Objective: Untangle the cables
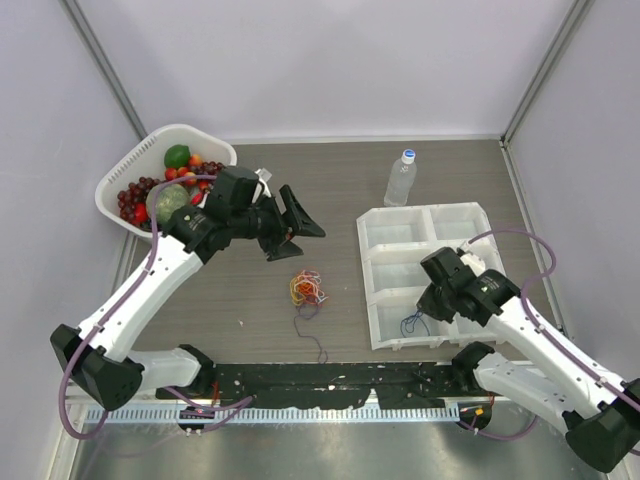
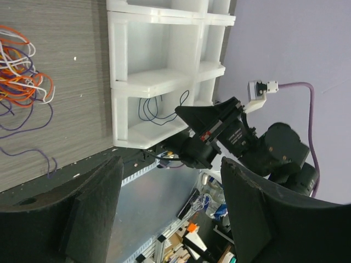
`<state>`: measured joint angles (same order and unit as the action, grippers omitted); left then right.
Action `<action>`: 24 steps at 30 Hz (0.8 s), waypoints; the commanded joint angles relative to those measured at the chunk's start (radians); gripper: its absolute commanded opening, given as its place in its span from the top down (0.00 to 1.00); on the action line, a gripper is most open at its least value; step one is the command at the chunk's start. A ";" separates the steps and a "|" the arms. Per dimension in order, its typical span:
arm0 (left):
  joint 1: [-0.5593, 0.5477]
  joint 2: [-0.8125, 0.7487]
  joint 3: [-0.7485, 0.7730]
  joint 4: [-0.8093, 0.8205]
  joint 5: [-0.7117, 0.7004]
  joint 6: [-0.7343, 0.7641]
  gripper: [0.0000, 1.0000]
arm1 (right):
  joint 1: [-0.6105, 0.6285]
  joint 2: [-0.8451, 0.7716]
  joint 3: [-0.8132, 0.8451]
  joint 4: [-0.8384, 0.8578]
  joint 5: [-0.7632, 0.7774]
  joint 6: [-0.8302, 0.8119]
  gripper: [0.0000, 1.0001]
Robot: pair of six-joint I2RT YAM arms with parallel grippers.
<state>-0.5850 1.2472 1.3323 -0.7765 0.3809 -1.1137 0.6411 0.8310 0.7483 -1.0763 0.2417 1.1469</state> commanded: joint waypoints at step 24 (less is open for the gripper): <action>-0.007 -0.091 -0.366 0.025 -0.023 0.229 0.43 | -0.106 0.045 0.084 0.139 -0.288 -0.352 0.46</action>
<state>-0.5880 1.1782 1.0321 -0.8444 0.3592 -0.9066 0.5407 0.9150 0.7136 -0.9237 -0.0147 0.9497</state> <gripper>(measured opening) 0.661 0.526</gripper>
